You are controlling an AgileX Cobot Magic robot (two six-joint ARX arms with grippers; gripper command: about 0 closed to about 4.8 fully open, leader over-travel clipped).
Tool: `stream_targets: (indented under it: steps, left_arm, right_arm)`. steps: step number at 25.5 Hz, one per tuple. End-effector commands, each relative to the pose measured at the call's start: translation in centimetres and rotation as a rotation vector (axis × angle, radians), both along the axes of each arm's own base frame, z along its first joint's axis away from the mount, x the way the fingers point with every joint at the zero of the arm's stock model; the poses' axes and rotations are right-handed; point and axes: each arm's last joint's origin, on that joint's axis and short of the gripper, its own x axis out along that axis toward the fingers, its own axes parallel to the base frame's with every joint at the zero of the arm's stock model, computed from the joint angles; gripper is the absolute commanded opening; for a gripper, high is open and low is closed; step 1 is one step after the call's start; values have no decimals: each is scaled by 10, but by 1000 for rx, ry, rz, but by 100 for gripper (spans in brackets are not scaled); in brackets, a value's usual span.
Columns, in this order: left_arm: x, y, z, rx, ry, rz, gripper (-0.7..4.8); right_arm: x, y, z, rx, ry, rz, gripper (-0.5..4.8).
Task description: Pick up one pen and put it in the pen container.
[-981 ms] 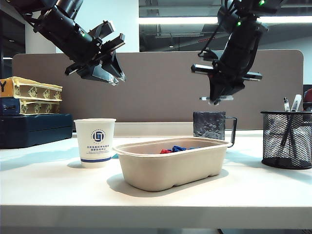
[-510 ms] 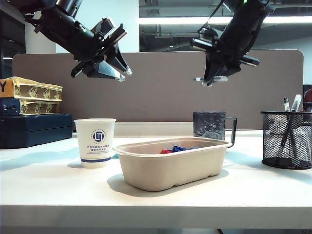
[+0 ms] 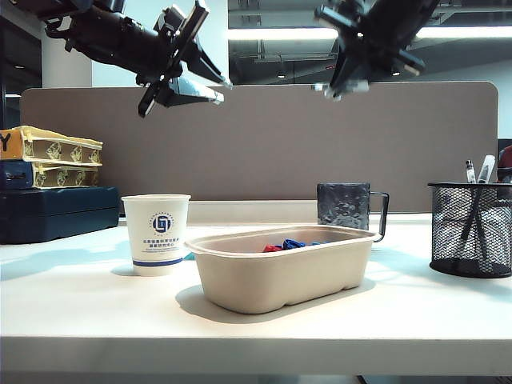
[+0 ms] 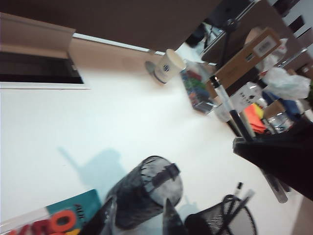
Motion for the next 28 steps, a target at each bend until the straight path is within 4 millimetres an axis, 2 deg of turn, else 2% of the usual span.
stream_targets:
  steps: [1,11,21,28]
  left_arm:
    - [0,-1,12,-91,-29,-36,122]
    - [-3,-2,43,-382,-65,-103,122]
    - [-5,-5,46,-452,26,-162,122]
    - [-12,-22,47,-464,54,-222,122]
  right_arm:
    - [-9,0,16,62,-25,55,20]
    - [-24,1,33,232,14,177,21]
    - [-24,6,41,357,19,261,21]
    - [-26,13,46,414,15,338,21]
